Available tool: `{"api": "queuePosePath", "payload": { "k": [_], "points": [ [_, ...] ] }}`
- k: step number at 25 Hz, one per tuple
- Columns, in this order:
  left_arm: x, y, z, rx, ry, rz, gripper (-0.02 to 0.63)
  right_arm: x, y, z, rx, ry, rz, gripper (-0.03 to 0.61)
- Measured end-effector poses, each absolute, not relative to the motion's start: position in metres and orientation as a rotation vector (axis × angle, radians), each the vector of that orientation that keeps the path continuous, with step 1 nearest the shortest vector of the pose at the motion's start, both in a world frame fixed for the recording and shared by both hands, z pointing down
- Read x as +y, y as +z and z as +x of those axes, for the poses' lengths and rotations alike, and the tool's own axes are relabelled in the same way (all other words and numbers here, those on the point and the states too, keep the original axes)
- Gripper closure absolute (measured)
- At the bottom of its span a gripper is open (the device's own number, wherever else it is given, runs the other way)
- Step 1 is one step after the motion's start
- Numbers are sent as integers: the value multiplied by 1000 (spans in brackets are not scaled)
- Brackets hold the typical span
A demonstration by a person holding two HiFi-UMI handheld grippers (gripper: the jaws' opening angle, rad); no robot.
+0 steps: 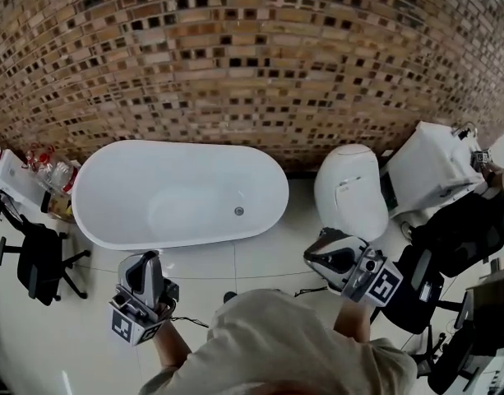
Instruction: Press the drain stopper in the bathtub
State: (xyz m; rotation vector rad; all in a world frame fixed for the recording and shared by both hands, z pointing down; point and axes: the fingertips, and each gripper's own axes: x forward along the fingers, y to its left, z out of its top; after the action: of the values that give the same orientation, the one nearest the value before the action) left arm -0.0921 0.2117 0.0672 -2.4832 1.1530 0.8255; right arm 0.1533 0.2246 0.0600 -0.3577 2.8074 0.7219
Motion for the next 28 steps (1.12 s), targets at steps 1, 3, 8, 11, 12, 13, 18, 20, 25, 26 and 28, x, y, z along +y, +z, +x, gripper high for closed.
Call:
{"api": "queuePosePath", "payload": {
  "k": [1,3,8,11,12,13,18,20,25,26,28],
  "points": [
    [211,64,-85,1155,853,-2476,621,231,65,159,2841,762,-341,575],
    [213,55,-67,1137,886,-2458,621,239,75,177,2888,793,-337,575],
    [229,40,-27,1099,856,-2475,621,246,85,223,2876,762,-432,575],
    [236,38,-13,1111,861,-2490,621,251,73,257,2750,709,-512,575],
    [240,37,-7,1111,856,-2487,621,252,68,274,2675,644,-536,575],
    [244,35,-1,1111,851,-2483,621,252,64,293,2585,553,-555,575],
    [258,30,28,1107,754,-2481,621,210,74,368,2182,63,-719,575],
    [260,37,33,1111,668,-2481,621,208,84,370,2157,16,-745,575],
    [255,34,34,1063,622,-2479,620,216,91,357,2188,26,-774,575],
    [255,33,31,1044,629,-2477,621,216,91,352,2195,21,-772,575],
    [251,34,24,1015,656,-2499,621,217,89,338,2219,26,-771,575]
  ]
}}
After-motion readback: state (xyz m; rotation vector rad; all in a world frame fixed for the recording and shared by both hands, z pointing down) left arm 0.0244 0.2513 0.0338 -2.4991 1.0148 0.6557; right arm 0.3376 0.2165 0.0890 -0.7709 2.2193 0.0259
